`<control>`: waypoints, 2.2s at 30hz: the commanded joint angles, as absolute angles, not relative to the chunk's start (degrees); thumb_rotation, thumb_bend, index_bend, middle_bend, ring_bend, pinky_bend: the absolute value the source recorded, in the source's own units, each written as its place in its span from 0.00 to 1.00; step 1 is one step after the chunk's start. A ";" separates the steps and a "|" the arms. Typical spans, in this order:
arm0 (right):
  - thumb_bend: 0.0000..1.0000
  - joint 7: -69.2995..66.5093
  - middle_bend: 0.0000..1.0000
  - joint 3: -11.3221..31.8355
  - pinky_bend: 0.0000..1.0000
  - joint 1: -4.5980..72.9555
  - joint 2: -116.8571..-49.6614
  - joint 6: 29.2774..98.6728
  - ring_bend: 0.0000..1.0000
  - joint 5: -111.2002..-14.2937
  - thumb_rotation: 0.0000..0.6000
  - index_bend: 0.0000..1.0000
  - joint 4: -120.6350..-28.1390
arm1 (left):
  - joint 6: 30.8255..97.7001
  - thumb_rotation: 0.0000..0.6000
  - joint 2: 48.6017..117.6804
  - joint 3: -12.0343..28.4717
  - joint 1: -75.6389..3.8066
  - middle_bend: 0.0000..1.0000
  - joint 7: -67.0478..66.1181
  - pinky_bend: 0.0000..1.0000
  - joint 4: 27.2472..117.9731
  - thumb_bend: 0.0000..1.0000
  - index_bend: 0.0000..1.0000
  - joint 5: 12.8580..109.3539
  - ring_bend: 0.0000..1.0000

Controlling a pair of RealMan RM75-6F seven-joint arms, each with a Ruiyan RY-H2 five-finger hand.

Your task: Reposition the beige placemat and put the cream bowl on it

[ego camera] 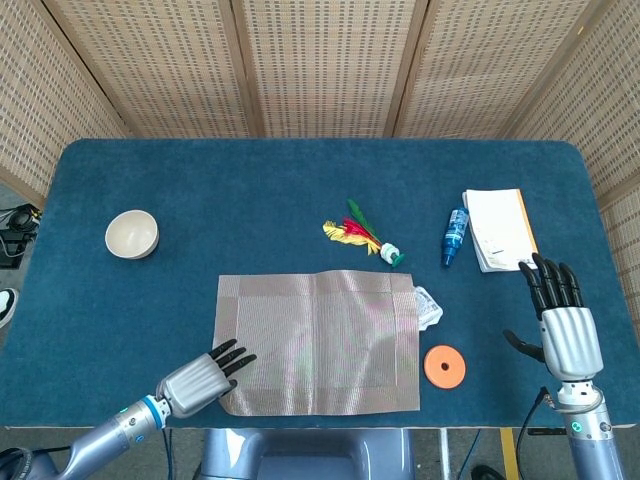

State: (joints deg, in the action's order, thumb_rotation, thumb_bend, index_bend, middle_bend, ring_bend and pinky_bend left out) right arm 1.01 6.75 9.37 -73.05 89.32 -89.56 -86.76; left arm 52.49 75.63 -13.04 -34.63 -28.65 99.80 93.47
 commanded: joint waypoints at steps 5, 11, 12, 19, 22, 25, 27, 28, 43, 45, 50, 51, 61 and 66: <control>0.00 1.07 0.00 6.75 0.00 9.32 -73.03 89.35 0.00 -89.56 1.00 0.06 -86.92 | 55.98 1.00 72.43 -11.97 -33.98 0.00 -22.89 0.00 101.49 0.00 0.00 94.77 0.00; 0.00 1.02 0.00 6.84 0.00 9.39 -72.98 89.21 0.00 -89.46 1.00 0.06 -86.98 | 61.86 1.00 67.71 -7.75 -33.16 0.00 -15.52 0.00 102.17 0.00 0.00 92.98 0.00; 0.00 1.02 0.00 6.85 0.00 9.39 -72.97 89.20 0.00 -89.45 1.00 0.06 -86.98 | 62.57 1.00 67.54 -6.61 -33.04 0.00 -14.63 0.00 101.49 0.00 0.00 91.88 0.00; 0.00 0.93 0.00 6.82 0.00 9.36 -72.88 89.21 0.00 -89.53 1.00 0.06 -87.06 | 61.10 1.00 71.08 2.69 -33.35 0.00 -9.81 0.00 88.03 0.00 0.00 76.17 0.00; 0.00 0.99 0.00 6.80 0.00 9.39 -72.90 89.11 0.00 -89.51 1.00 0.06 -87.02 | 58.41 1.00 73.41 3.93 -33.61 0.00 -7.42 0.00 81.35 0.00 0.00 72.40 0.00; 0.00 1.01 0.00 6.82 0.00 9.41 -72.94 89.01 0.00 -89.41 1.00 0.06 -86.98 | 56.85 1.00 76.03 4.32 -33.66 0.00 -4.46 0.00 74.92 0.00 0.04 71.52 0.00; 0.00 1.06 0.00 6.84 0.00 9.44 -72.99 88.91 0.00 -89.30 1.00 0.06 -86.92 | 55.58 1.00 77.79 4.46 -33.70 0.00 -2.49 0.00 70.69 0.00 0.07 71.05 0.00; 0.00 1.07 0.00 6.85 0.00 9.46 -73.03 88.80 0.00 -89.22 1.00 0.06 -86.90 | 54.75 1.00 78.94 4.59 -33.81 0.00 -1.29 0.00 68.05 0.00 0.09 70.86 0.00; 0.00 1.03 0.00 7.09 0.00 9.62 -73.24 88.23 0.00 -88.48 1.00 0.07 -86.41 | 45.61 1.00 88.58 6.02 -36.08 0.00 5.99 0.00 48.22 0.01 0.20 69.49 0.00; 0.00 1.00 0.00 7.10 0.00 9.66 -73.27 88.08 0.00 -88.36 1.00 0.07 -86.30 | 44.70 1.00 89.42 6.25 -36.30 0.00 6.46 0.00 46.57 0.03 0.22 69.24 0.00; 0.00 0.91 0.00 7.17 0.00 9.67 -73.31 88.01 0.00 -88.19 1.00 0.07 -86.18 | 43.47 1.00 91.29 6.55 -36.55 0.00 6.94 0.00 42.90 0.33 0.45 69.19 0.00; 0.00 0.89 0.00 7.18 0.00 9.67 -73.30 88.00 0.00 -88.17 1.00 0.07 -86.18 | 43.42 1.00 91.54 6.67 -36.53 0.00 6.83 0.00 42.45 0.38 0.48 69.04 0.00; 0.00 0.90 0.00 7.13 0.00 9.70 -73.33 88.07 0.00 -88.34 1.00 0.07 -86.23 | 42.20 1.00 92.51 8.29 -36.49 0.00 3.43 0.00 40.74 0.52 0.68 66.63 0.00; 0.00 0.72 0.00 7.16 0.00 9.66 -73.23 88.19 0.00 -88.38 1.00 0.07 -86.32 | 45.34 1.00 90.81 8.86 -36.06 0.00 3.38 0.00 44.61 0.52 0.72 67.69 0.00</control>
